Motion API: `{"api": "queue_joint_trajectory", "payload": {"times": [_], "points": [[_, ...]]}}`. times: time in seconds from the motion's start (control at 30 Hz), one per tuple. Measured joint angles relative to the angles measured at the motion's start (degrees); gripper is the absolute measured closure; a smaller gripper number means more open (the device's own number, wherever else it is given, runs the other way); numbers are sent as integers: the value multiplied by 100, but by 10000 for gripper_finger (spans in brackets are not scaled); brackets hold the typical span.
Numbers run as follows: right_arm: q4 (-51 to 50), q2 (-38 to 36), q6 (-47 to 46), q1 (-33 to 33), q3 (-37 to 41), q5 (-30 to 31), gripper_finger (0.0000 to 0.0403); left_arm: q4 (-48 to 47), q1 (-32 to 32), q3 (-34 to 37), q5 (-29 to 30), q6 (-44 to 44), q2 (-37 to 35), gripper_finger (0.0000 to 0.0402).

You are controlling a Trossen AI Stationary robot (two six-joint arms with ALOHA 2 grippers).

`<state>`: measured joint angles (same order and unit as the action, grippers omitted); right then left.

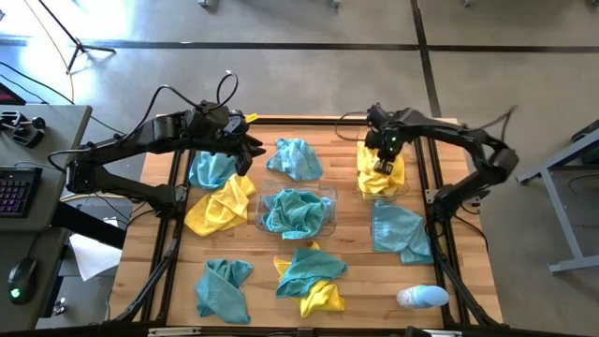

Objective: Sort microfiber towel by color & place in baskets
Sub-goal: Put the yellow towel into the top transparent bin

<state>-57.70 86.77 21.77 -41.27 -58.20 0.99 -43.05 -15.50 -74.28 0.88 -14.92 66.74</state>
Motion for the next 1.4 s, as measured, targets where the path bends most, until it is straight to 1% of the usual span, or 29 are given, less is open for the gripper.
{"api": "queue_joint_trajectory", "payload": {"times": [0.23,0.4,0.5,0.63,0.77,0.93,1.0,1.23,1.4], "points": [[889,610,44,17,687,390,401,0,2,0,219,-98,0,286],[1062,735,173,17,779,700,402,1,2,0,285,-105,0,286],[988,648,220,-32,729,816,402,2,2,0,291,-125,0,286],[925,337,277,-169,646,1123,403,2,2,0,304,-136,0,286],[778,51,401,-298,593,1154,403,2,2,0,303,-105,0,286],[551,-157,343,-338,593,1339,403,1,2,0,303,-103,0,286],[510,-272,171,-338,589,1318,403,0,2,0,302,-100,0,286],[160,-908,-144,-324,580,602,403,1,2,0,302,-98,0,286],[-28,-1498,-431,-322,578,485,403,1,2,0,302,-94,0,286]]}}
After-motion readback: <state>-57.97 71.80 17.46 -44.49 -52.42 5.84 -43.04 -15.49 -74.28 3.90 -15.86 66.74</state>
